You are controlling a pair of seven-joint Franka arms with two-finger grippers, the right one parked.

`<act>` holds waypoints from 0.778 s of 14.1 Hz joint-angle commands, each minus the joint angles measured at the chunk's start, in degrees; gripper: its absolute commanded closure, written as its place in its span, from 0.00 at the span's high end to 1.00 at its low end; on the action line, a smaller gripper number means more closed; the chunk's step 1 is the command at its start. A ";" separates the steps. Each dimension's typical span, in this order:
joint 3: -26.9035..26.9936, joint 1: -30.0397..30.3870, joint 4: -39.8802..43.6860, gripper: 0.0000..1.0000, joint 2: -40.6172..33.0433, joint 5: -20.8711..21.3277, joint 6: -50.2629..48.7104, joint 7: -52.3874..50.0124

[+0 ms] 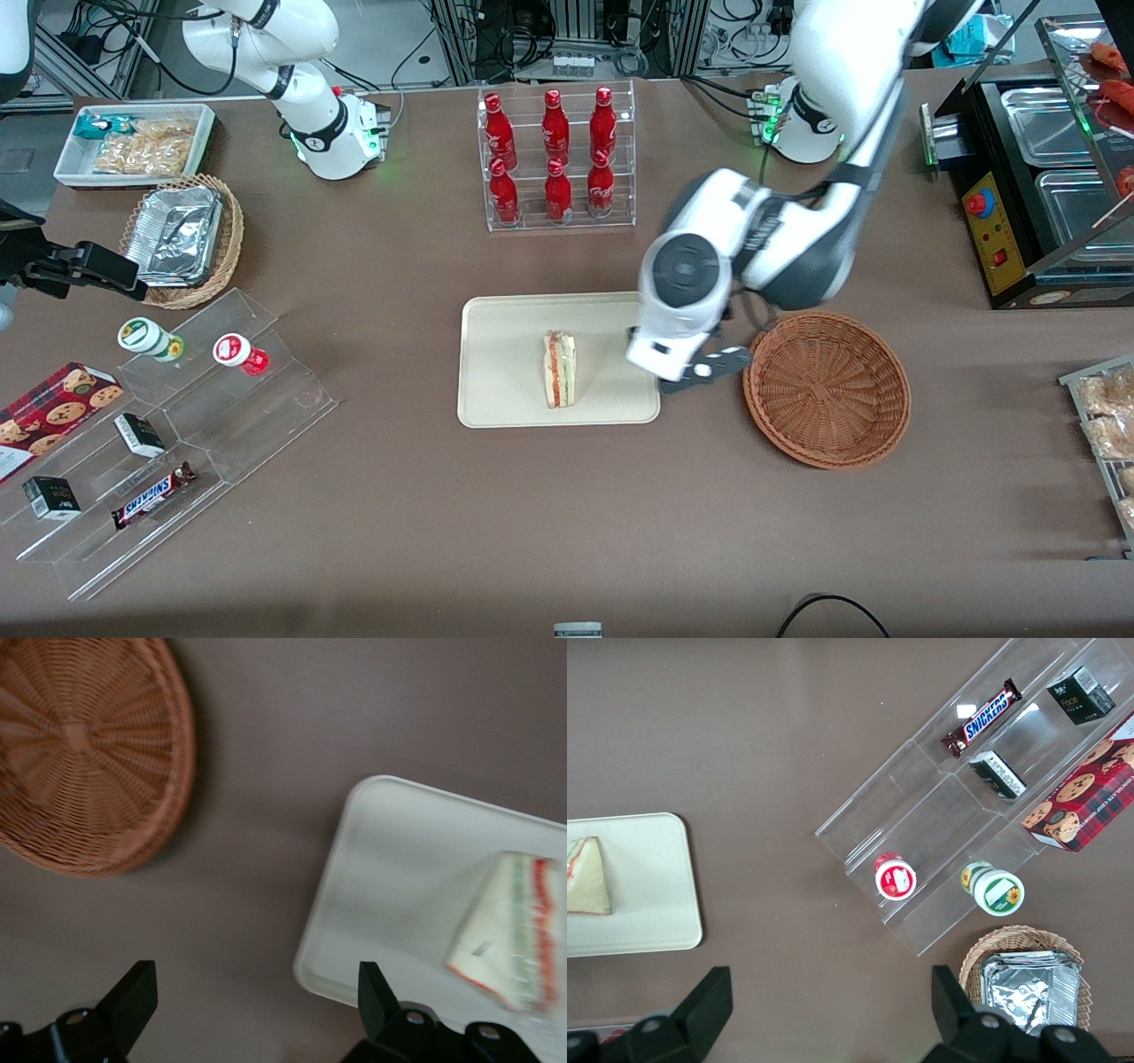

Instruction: Place sandwich from basket to tray

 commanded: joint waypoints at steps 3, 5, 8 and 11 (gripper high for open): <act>-0.69 9.30 -20.31 1.00 -15.30 0.19 5.65 14.19; -0.69 12.82 -22.34 1.00 -18.82 -1.29 4.25 20.79; -0.60 18.10 -22.35 1.00 -22.43 -2.00 -1.19 29.32; -0.51 20.92 -20.69 1.00 -25.94 -2.18 -5.58 33.45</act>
